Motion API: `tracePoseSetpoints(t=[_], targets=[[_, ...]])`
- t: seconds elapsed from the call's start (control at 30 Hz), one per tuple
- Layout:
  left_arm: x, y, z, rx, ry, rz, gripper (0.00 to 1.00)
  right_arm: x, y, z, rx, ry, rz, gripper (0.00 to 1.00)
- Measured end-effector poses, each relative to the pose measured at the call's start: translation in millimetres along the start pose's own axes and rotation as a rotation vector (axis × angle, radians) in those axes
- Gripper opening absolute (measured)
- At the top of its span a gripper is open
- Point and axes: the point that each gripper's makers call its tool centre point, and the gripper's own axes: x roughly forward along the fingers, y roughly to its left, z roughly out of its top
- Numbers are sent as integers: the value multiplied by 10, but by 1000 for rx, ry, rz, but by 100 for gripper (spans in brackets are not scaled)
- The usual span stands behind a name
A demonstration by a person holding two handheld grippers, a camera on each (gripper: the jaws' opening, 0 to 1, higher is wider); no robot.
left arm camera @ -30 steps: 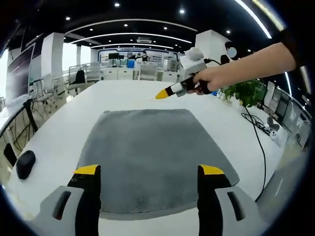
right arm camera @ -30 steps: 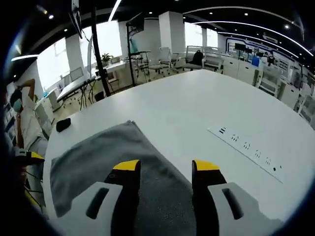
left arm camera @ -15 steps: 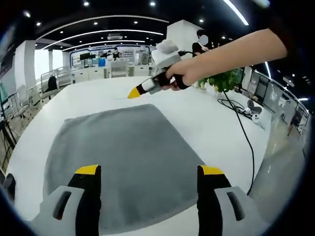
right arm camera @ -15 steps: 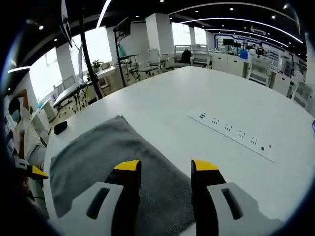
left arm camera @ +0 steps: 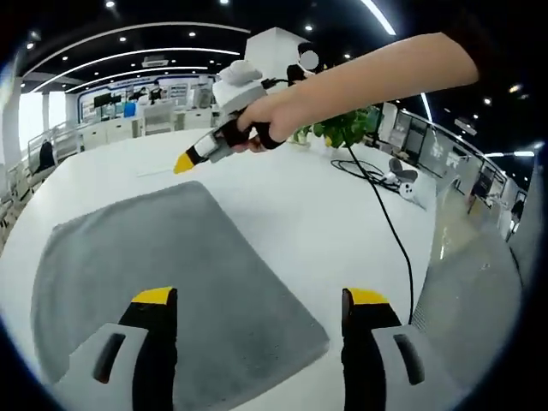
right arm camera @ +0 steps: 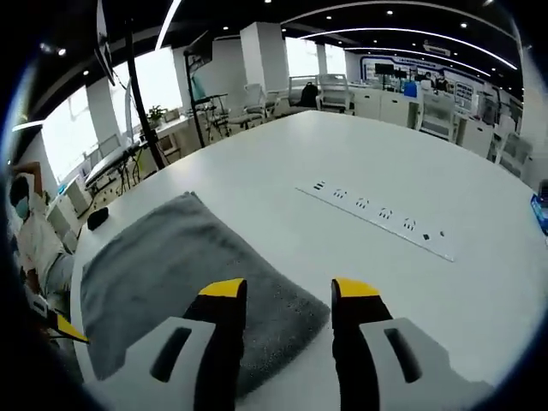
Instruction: Fold the towel on the table until its edges align and the towel forms a compact rectangular stack.
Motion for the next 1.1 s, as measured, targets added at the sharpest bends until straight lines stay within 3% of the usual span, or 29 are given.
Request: tracePoseSetpoints(t=[0.1, 0.2, 0.27, 0.4, 0.53, 0.73, 1.0, 1.1], targets=[[43, -134, -56, 22, 18, -40, 81, -31, -42, -67, 10, 7, -6, 39], [54, -219, -168, 147, 86, -78, 78, -21, -75, -107, 36, 9, -14, 39], [66, -258, -204, 165, 100, -97, 77, -14, -66, -120, 38, 11, -12, 39], [88, -304, -157, 83, 58, -137, 74, 25, -51, -135, 36, 13, -2, 39], [127, -367, -194, 69, 66, -175, 66, 24, -28, -176, 37, 19, 3, 38], [153, -481, -256, 96, 86, -221, 47, 46, -41, -314, 56, 33, 2, 36], [235, -522, -331, 93, 114, -253, 35, 73, -88, -390, 86, 53, 1, 33], [238, -501, -364, 90, 127, -251, 27, 90, -141, -422, 95, 54, -2, 31]])
